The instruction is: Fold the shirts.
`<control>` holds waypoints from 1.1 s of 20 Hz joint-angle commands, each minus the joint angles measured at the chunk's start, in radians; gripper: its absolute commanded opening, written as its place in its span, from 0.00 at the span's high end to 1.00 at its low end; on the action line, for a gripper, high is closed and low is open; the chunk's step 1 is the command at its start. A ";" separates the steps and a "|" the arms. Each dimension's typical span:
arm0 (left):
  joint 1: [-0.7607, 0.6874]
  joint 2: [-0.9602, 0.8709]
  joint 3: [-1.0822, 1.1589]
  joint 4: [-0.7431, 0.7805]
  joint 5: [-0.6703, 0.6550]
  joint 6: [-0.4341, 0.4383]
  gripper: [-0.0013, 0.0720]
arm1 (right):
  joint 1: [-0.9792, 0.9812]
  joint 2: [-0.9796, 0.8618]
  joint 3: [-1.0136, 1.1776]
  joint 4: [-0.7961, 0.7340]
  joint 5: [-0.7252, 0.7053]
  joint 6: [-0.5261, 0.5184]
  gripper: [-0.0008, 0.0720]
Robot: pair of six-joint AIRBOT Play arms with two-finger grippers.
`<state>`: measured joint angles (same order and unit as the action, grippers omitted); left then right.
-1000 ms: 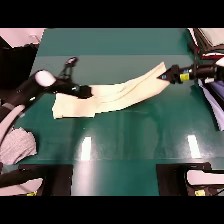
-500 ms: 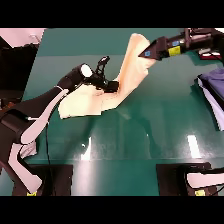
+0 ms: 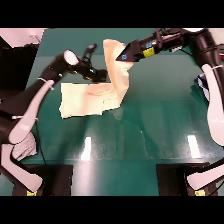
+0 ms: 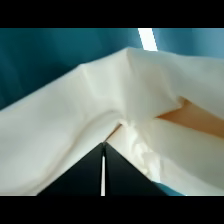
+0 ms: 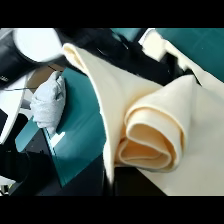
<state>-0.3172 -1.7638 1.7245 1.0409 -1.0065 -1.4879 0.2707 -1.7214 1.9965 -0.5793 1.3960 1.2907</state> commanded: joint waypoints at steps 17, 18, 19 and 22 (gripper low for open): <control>0.283 0.453 0.009 0.260 -0.285 0.030 0.95 | 0.425 -0.294 0.055 -0.005 -0.547 -0.171 0.14; 0.283 0.453 0.009 0.261 -0.300 0.030 0.95 | 0.405 -0.258 0.016 -0.022 -0.537 -0.170 0.14; 0.283 0.453 0.009 0.261 -0.313 0.030 0.95 | 0.375 -0.221 -0.023 -0.038 -0.508 -0.170 0.15; 0.283 0.452 0.009 0.261 -0.318 0.030 0.95 | 0.244 -0.112 -0.154 -0.144 -0.364 -0.143 0.17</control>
<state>-0.0357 -1.3125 1.7329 1.2999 -1.3010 -1.4586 0.5968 -1.9099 1.9366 -0.6357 0.9306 1.1309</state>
